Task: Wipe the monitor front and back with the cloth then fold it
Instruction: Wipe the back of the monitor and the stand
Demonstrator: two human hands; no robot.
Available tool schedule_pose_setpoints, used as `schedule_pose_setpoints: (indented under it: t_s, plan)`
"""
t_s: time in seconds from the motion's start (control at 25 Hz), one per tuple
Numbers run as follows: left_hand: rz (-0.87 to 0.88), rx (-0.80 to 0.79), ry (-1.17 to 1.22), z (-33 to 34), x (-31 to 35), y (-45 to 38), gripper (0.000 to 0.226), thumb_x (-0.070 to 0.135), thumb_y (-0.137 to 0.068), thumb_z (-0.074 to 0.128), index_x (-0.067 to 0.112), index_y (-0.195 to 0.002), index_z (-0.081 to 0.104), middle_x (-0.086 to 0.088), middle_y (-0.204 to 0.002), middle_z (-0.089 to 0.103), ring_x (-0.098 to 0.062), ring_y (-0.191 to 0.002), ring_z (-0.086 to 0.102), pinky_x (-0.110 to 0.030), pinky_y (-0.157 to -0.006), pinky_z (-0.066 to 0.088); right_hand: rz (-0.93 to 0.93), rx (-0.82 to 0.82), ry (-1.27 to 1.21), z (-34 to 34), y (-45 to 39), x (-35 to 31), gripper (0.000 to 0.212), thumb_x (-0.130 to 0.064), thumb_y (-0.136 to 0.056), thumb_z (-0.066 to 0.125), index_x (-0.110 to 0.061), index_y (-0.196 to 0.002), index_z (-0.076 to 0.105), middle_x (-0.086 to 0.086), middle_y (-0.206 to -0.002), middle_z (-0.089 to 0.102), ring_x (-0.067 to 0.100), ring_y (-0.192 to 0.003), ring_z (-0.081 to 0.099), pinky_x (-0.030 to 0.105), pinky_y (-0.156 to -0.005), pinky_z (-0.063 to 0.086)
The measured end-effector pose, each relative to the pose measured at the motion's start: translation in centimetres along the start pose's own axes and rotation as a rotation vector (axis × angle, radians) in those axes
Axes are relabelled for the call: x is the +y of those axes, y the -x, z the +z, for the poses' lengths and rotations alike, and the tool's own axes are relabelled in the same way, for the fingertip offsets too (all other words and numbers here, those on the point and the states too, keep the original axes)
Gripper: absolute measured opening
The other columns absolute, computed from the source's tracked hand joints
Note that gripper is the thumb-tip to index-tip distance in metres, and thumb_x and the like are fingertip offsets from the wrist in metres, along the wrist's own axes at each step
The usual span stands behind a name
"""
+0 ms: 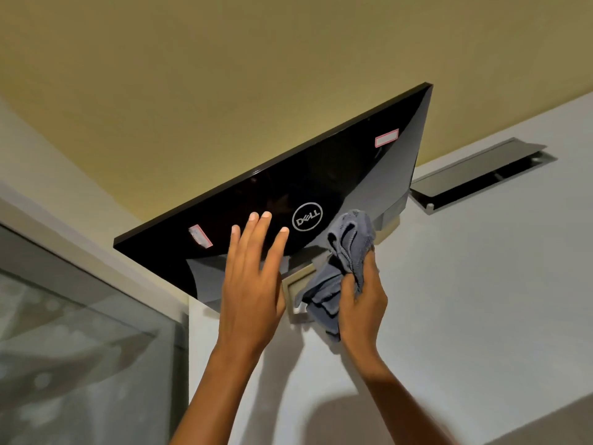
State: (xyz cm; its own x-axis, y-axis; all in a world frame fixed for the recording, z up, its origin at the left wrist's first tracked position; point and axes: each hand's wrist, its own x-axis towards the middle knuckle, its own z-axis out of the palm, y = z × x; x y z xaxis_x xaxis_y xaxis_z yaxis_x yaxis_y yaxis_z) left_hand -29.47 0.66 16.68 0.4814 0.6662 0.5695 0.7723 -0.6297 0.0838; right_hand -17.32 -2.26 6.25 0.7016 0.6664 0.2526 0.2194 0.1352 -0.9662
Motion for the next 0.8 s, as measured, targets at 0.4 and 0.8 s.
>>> schedule_pose_setpoints:
  t_s: [0.4, 0.8]
  plan:
    - [0.095, -0.019, -0.081, 0.4, 0.5, -4.2, 0.06, -0.008, -0.08, 0.06, 0.0, -0.136, 0.043, -0.021, -0.149, 0.03, -0.031, -0.142, 0.016, -0.045, -0.118, 0.006, -0.372, -0.305, 0.377, 5.6, -0.1, 3.0, 0.09, -0.012, -0.086, 0.057, -0.036, -0.148, -0.003, -0.002, -0.158, 0.005, 0.02, -0.146, -0.006, 0.05, -0.108, 0.027]
    - [0.129, -0.013, -0.108, 1.5, 0.9, -7.3, 0.051, 0.002, -0.089, 0.053, 0.002, -0.138, 0.04, -0.022, -0.151, 0.025, -0.032, -0.143, 0.014, -0.048, -0.118, 0.008, 0.28, -0.137, 0.103, 3.3, -5.9, 3.2, 0.066, -0.006, -0.095, 0.048, -0.022, -0.149, 0.013, 0.001, -0.156, 0.023, 0.016, -0.137, 0.034, 0.011, -0.099, 0.025]
